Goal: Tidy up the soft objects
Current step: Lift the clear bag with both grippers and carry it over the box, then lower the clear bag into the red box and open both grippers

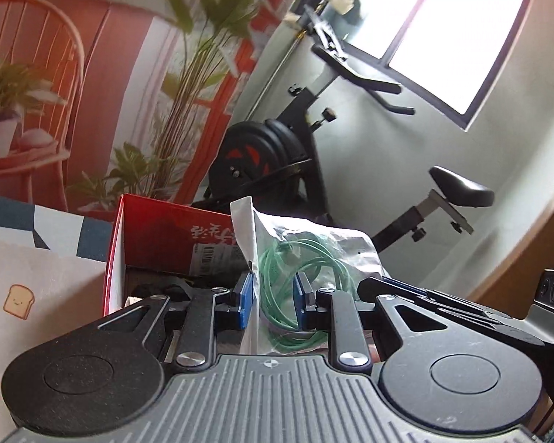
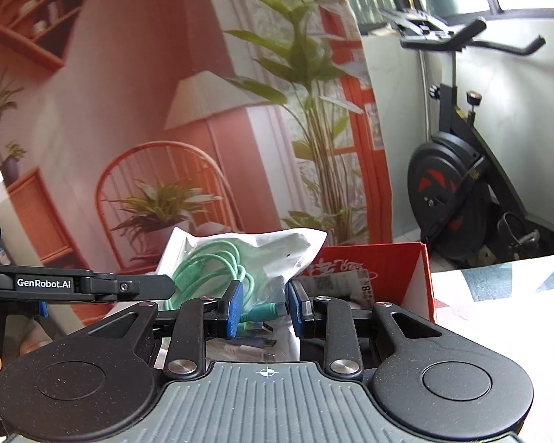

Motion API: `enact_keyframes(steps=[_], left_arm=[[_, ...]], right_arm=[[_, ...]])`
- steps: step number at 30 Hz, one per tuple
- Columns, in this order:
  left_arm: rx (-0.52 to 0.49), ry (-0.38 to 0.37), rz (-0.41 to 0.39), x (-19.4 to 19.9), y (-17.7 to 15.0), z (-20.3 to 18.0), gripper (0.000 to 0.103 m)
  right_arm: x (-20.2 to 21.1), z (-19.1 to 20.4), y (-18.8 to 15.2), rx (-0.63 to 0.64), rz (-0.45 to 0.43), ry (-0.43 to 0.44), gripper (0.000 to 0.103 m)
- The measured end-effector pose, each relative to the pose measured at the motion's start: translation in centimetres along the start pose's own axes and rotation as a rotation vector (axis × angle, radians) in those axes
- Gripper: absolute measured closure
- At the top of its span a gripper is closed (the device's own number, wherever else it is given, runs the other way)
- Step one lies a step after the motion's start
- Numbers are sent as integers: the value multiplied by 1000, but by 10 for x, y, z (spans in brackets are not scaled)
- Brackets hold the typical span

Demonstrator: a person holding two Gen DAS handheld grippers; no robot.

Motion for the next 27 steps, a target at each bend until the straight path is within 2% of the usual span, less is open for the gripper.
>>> enact_keyframes(steps=[8,13,17,19,21,22,24,25,27], left_arm=[[-46,89,95,-43,-8,12,79],[-69,127,122,-46,-12,16,77],[-93,153,119,-38,-11,16,60],[-106,165,115,-31,-11,13,52],[-116,178,112,-21,-11,10,34],[-124,181,103,-14,-11,8,30],[-142,189,74,2,-11,4,12],[-152,197,59,11,-11,1,9],[-177,217,25,30,-11,-5,2]], right_arm=[[-51,-23,-12,-16,90,-59,77],[-61,-31,-30,-27,143,-99,76],[-54,-32,-38,-27,143,-116,71],[-47,-31,-38,-22,137,-121,62],[-37,-28,-36,-10,124,-136,46],[-30,-25,-35,-3,114,-143,42],[-16,-20,-32,11,91,-151,30],[-9,-17,-30,16,81,-157,25],[6,-9,-28,26,60,-181,6]])
Point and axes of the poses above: each gripper's, at about its wrist camera, not at the fingertips, and x roughly against the way its jaws point, z to its left, y to its top, the point moved 6 cm from there along -x, roughly the way its jaws point, and after that the axes turned 4 degrees about z, right-handed, at the moved point
